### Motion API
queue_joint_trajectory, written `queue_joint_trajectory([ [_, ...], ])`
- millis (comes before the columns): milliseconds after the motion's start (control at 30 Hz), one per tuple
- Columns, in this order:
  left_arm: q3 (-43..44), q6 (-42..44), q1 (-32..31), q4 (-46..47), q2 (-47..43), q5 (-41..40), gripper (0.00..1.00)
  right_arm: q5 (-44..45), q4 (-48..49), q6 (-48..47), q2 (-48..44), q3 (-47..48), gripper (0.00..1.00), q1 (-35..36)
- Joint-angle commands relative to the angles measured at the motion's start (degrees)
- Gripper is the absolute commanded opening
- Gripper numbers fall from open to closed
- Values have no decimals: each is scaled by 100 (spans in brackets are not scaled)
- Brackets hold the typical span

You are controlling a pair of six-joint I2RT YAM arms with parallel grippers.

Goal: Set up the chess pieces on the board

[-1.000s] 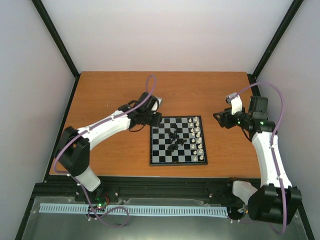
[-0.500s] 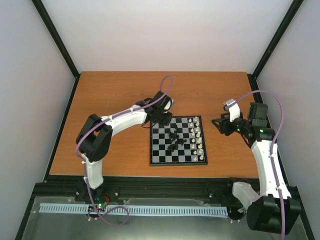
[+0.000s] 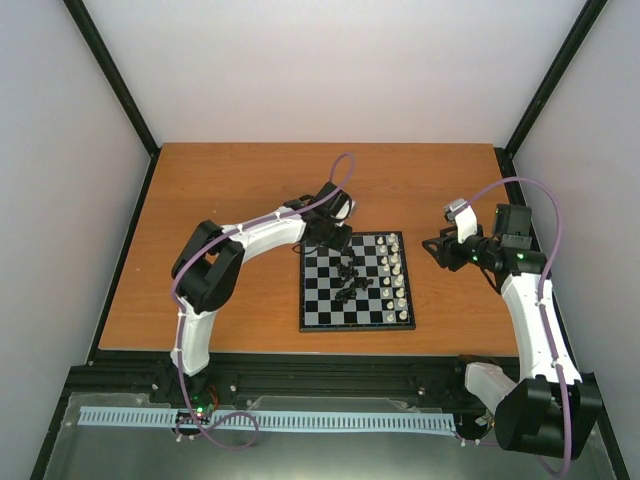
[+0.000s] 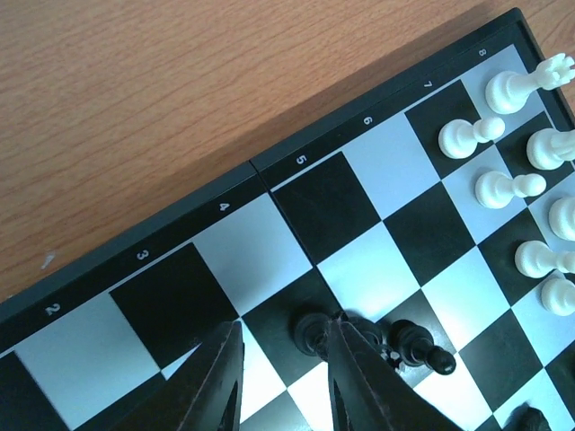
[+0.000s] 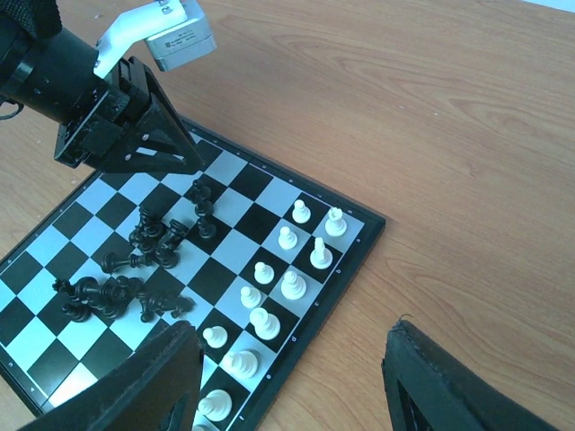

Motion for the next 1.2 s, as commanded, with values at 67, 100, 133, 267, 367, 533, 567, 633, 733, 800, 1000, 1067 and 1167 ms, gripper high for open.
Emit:
queue_joint_trajectory([
  [67,400,45,-58,38,306,200,29,-166,-64,-145,135,-28,55,-5],
  [100,428,43,-66,12,340,215,29,-172,-67,-150,142,-28,55,0],
  [133,451,51,-83,-14,377,204,29,-178,-67,-152,138,-28,55,0],
  [267,484,35,-113,-45,469,116,28,-184,-72,-152,142,-20,55,8],
  [367,505,18,-109,-56,527,86,25,-192,-76,-151,134,-18,55,1],
  [533,542,3,-128,-162,563,28,23,-202,-85,-149,112,-19,55,9],
  [567,531,3,-130,-169,547,19,25,-202,-87,-152,114,-19,55,10],
  [633,483,11,-146,-175,493,-4,31,-210,-87,-159,118,-21,55,3],
  [733,410,5,-165,-170,382,-52,32,-211,-102,-173,145,-10,55,9],
  [800,320,-18,-163,-124,297,-99,30,-219,-111,-168,143,-10,55,8],
  [1000,257,-40,-166,-218,254,-138,28,-236,-111,-171,139,-10,55,10],
  [1067,233,-37,-166,-222,265,-159,27,-237,-118,-173,145,-10,55,8],
  [1167,223,-56,-166,-219,265,-167,23,-237,-120,-166,140,-10,54,9],
])
